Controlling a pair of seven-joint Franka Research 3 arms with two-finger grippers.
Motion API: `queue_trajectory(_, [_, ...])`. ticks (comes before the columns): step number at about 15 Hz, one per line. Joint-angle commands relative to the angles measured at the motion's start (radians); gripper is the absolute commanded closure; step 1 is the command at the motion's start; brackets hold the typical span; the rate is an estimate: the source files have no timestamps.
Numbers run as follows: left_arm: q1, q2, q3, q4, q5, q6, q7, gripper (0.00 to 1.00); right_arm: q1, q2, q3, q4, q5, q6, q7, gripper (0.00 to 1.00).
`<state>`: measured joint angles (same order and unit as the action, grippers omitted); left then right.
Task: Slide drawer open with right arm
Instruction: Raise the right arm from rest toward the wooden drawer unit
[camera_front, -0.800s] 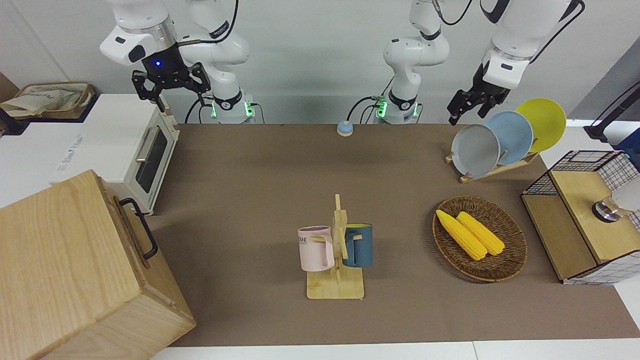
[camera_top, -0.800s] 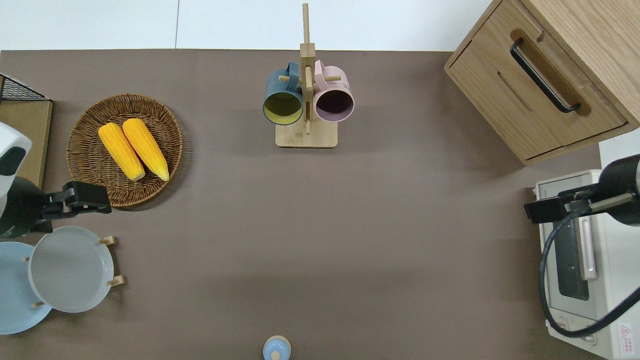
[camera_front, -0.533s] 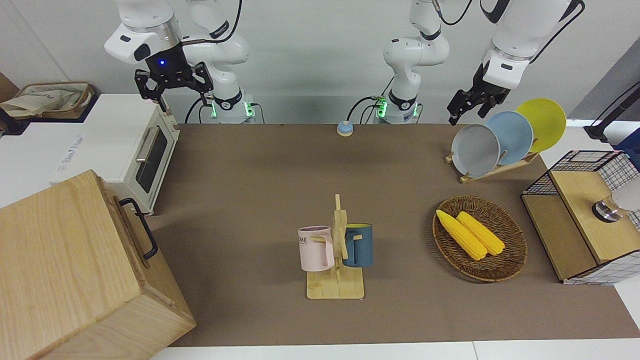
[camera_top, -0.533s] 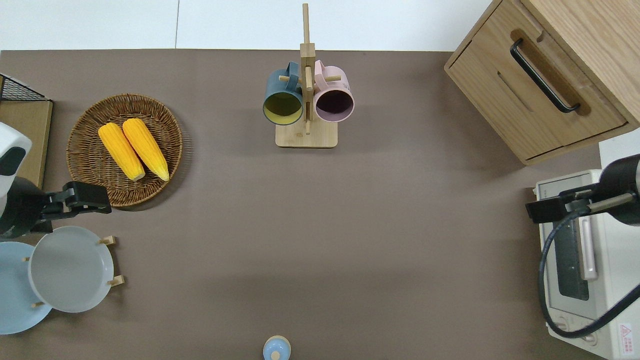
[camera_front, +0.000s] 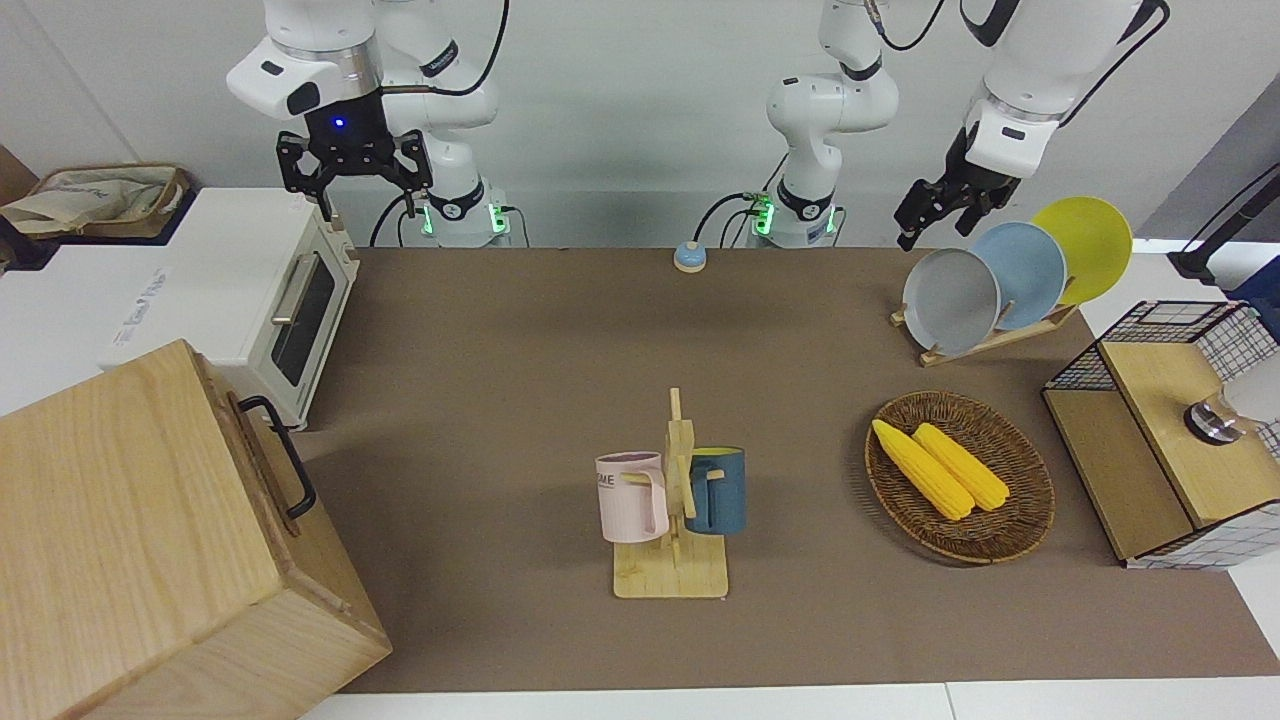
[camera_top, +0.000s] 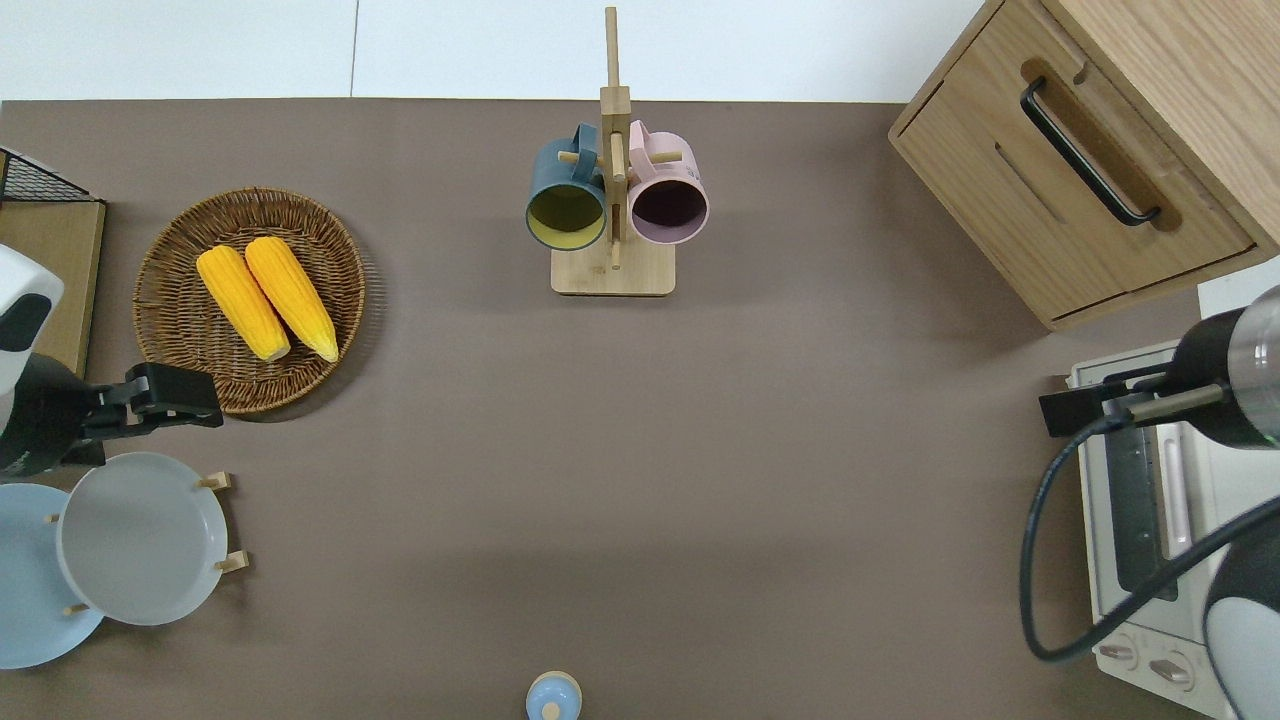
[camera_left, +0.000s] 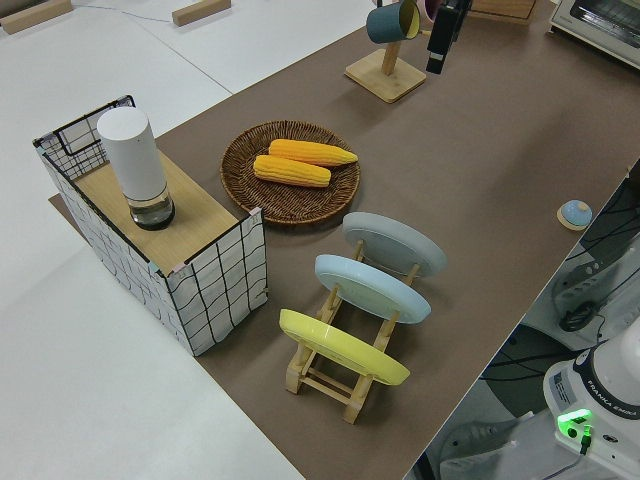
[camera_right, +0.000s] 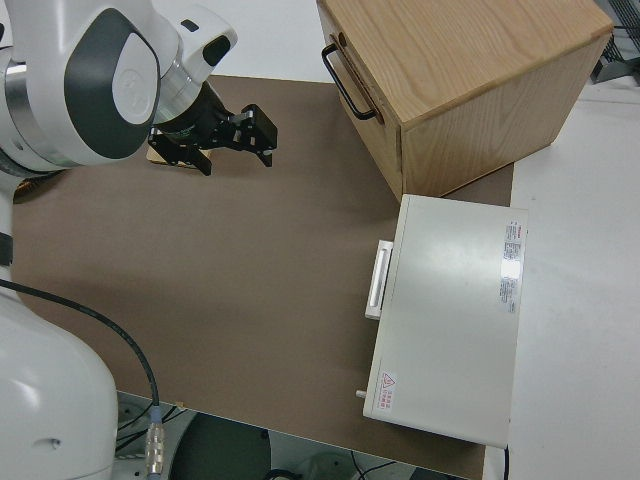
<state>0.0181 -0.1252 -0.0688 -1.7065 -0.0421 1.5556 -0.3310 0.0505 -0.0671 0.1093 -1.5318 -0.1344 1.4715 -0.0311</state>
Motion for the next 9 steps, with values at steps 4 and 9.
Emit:
queue_trajectory(4, [-0.001,-0.008,0.004,0.004,-0.001,-0.015,0.009,0.01,0.049,0.041,0.03,0.003,-0.147,0.006,0.086,0.021])
queue_trajectory(9, [-0.001,-0.008,0.004,0.004,-0.001,-0.015,0.009,0.01,0.112,0.125,0.119,-0.017,-0.4,0.003,0.238,0.019])
